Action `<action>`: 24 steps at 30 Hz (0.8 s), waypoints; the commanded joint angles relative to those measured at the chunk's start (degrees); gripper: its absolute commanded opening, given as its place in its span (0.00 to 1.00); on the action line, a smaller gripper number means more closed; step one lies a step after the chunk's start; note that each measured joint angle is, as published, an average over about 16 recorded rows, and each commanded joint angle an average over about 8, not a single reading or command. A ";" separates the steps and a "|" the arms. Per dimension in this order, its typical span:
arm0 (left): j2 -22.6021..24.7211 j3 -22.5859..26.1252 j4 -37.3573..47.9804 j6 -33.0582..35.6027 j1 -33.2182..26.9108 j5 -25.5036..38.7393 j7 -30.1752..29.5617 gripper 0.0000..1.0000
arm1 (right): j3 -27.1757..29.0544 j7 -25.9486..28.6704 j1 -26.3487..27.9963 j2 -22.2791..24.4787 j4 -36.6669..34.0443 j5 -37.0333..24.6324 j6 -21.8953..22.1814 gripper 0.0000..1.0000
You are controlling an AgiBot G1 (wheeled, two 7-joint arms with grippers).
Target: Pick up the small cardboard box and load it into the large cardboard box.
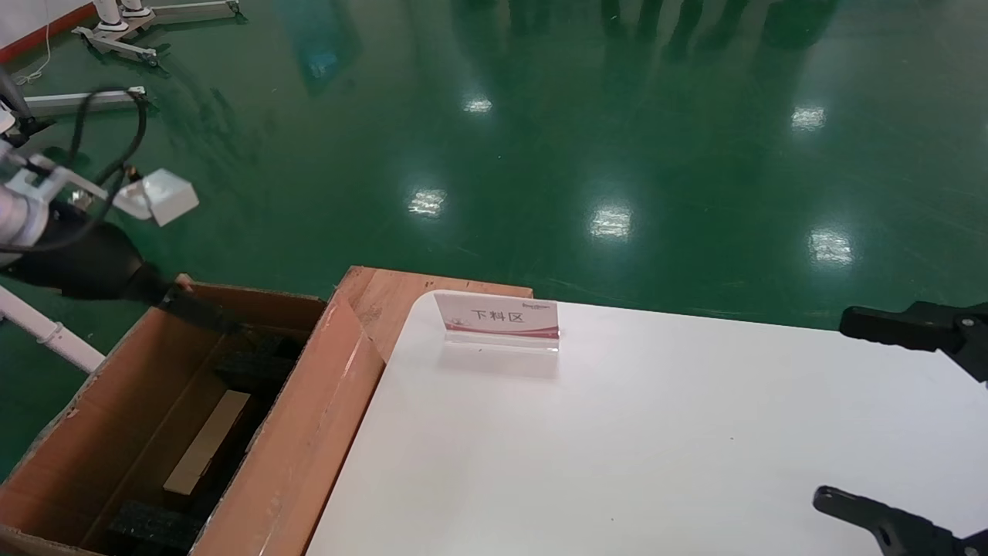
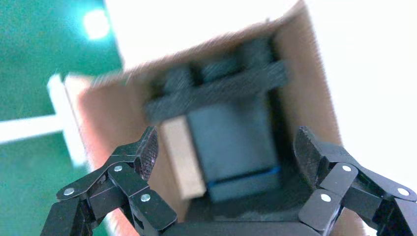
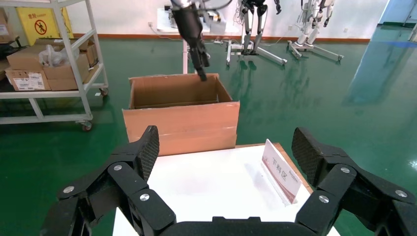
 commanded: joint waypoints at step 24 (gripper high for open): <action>-3.00 -27.10 -9.53 4.68 12.17 -6.60 14.55 1.00 | -0.05 -0.05 0.01 0.01 -0.06 0.03 0.02 1.00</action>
